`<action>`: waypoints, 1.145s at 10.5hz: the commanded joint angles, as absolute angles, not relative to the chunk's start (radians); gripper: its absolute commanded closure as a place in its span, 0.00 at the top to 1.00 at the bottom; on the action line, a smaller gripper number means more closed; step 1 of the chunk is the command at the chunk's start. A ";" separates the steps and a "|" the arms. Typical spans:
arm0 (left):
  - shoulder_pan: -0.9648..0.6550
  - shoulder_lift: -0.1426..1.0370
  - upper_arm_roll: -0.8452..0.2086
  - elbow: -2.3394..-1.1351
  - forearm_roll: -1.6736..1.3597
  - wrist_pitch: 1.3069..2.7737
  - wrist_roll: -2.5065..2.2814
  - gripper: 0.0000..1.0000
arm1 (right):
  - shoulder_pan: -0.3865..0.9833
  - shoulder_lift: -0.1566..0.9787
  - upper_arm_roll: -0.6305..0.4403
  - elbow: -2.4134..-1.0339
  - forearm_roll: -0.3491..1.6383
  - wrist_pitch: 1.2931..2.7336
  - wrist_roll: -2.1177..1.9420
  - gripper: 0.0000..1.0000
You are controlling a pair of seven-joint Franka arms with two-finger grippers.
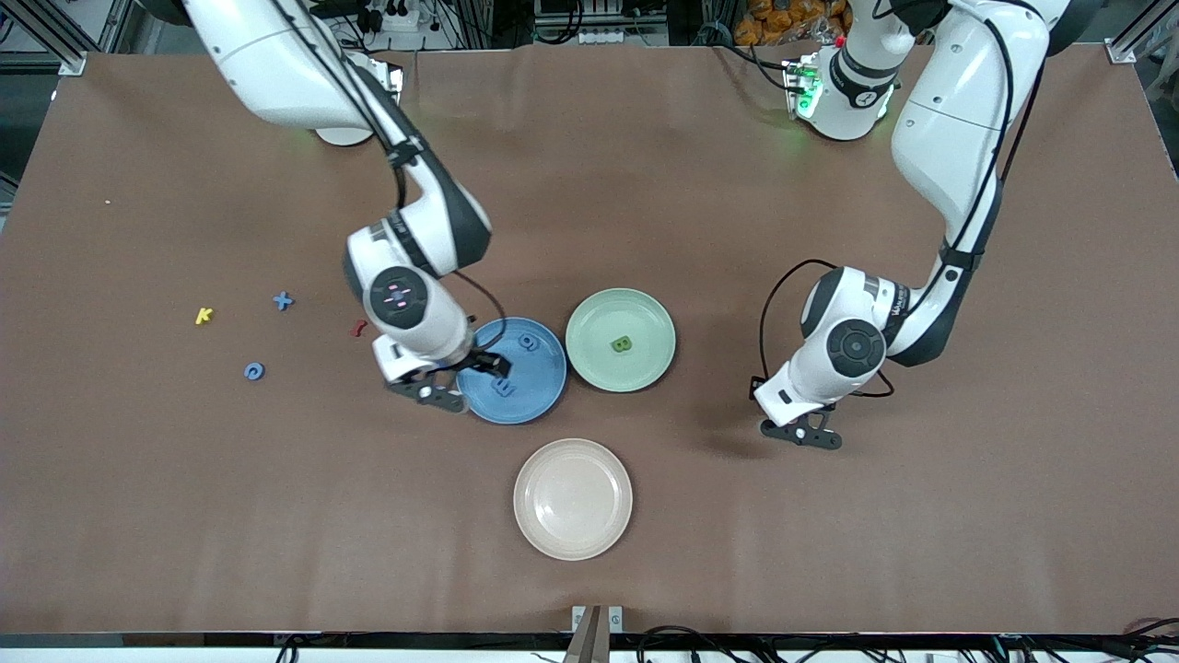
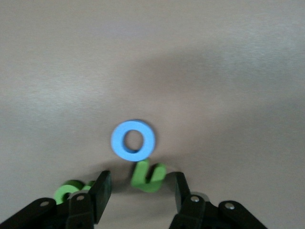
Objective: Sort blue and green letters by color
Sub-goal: 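Place the blue g on the blue plate while the left gripper reaches green u, then grasp the blue c with the right gripper while the left gripper grasps green u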
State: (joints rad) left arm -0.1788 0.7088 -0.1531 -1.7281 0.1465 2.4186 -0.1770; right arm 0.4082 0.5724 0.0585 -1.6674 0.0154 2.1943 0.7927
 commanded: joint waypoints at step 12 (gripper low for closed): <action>-0.216 0.623 -0.172 -1.715 0.157 2.349 -0.273 0.00 | -0.176 0.425 0.055 -2.084 -0.159 2.593 0.321 1.00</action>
State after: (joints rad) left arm -0.1768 0.7037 -0.1670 -1.7090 0.1465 2.4249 -0.1838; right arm -0.1614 0.4844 0.0415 -1.9398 -0.1224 2.4695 0.3385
